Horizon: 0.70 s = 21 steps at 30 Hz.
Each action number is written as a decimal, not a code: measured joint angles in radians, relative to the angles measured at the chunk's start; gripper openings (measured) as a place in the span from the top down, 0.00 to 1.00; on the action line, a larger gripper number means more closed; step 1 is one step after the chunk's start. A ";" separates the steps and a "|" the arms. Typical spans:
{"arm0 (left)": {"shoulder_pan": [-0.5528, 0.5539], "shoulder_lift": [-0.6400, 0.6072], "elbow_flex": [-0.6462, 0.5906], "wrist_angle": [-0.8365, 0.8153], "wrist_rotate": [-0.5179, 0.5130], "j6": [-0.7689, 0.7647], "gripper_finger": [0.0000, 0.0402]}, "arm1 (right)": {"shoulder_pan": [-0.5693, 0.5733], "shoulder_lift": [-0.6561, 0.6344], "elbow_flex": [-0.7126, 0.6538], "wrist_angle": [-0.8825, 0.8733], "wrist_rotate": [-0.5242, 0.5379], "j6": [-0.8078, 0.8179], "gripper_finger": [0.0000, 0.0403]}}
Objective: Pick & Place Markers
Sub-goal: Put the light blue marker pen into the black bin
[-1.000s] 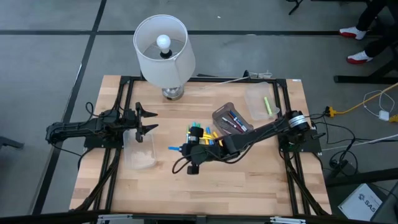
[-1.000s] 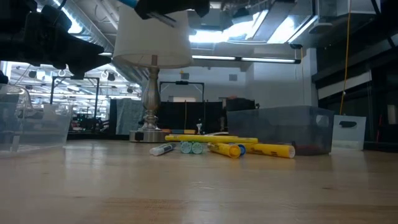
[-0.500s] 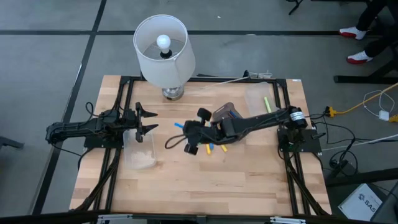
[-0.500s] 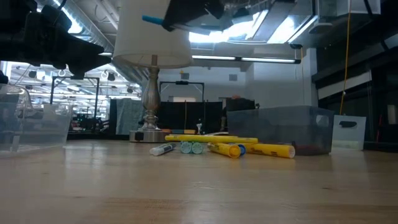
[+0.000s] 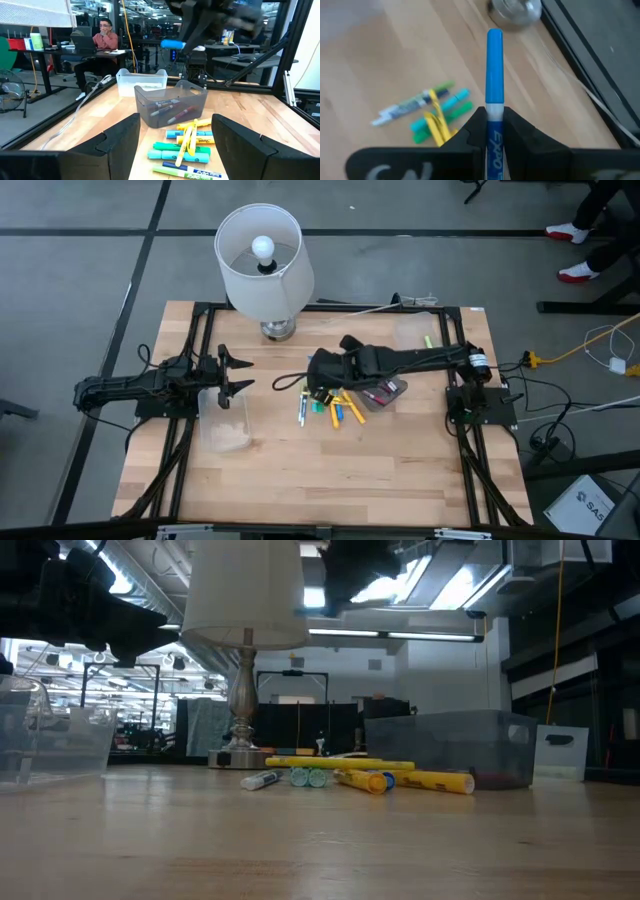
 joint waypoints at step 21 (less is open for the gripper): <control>0.000 0.000 0.000 0.000 0.000 0.001 0.40 | -0.162 0.000 -0.001 -0.391 -0.092 0.102 0.90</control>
